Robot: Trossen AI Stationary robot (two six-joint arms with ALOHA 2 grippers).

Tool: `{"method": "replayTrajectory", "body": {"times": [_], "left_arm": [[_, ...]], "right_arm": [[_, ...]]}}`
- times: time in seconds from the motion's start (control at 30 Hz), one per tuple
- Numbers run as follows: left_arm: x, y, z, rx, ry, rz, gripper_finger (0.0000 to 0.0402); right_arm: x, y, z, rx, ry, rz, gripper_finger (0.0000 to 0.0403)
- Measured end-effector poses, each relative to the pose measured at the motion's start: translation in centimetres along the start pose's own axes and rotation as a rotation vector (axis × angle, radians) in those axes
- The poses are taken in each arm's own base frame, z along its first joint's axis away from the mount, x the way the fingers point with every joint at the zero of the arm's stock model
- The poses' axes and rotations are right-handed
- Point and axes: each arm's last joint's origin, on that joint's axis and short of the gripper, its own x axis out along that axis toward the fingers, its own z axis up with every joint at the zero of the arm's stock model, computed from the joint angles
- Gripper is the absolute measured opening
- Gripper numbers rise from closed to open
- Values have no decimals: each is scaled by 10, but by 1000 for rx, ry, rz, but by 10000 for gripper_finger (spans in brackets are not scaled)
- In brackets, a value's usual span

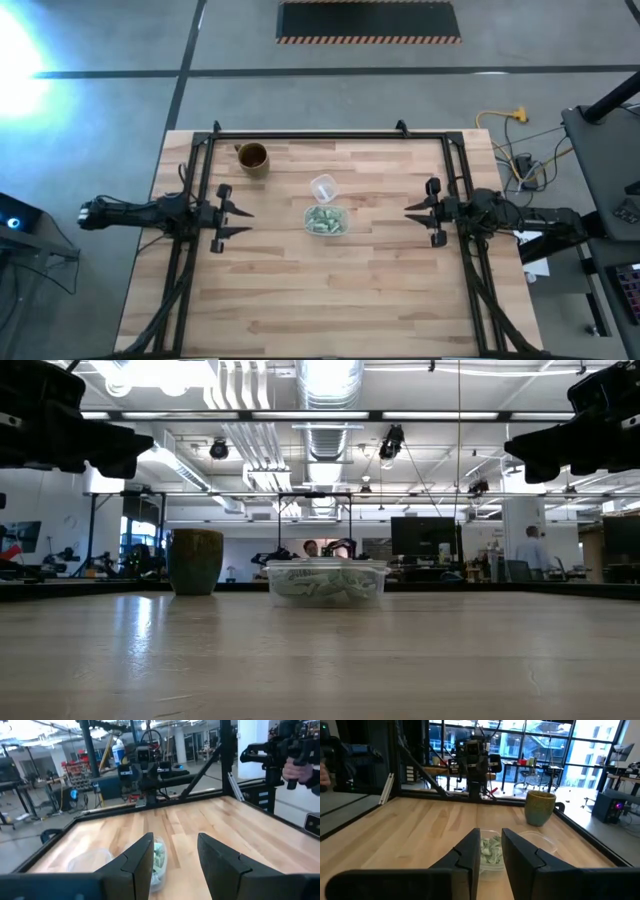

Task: Pick and place Stevia / Truvia into bins
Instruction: Return to Home Position

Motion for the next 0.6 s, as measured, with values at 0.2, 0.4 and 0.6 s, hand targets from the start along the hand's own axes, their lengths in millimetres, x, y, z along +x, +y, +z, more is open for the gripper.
{"method": "replayTrajectory", "body": {"times": [0.2, 0.4, 0.6], "left_arm": [[0, 0, -1, -22, 8, 6, 137], [2, 0, -3, -12, 33, 5, 137], [3, 0, -4, -15, 47, 8, 137]], "right_arm": [[0, 0, 0, 9, 0, 0, 68], [0, 0, 0, 10, 0, 0, 68], [0, 0, 0, 23, 0, 0, 68]]}}
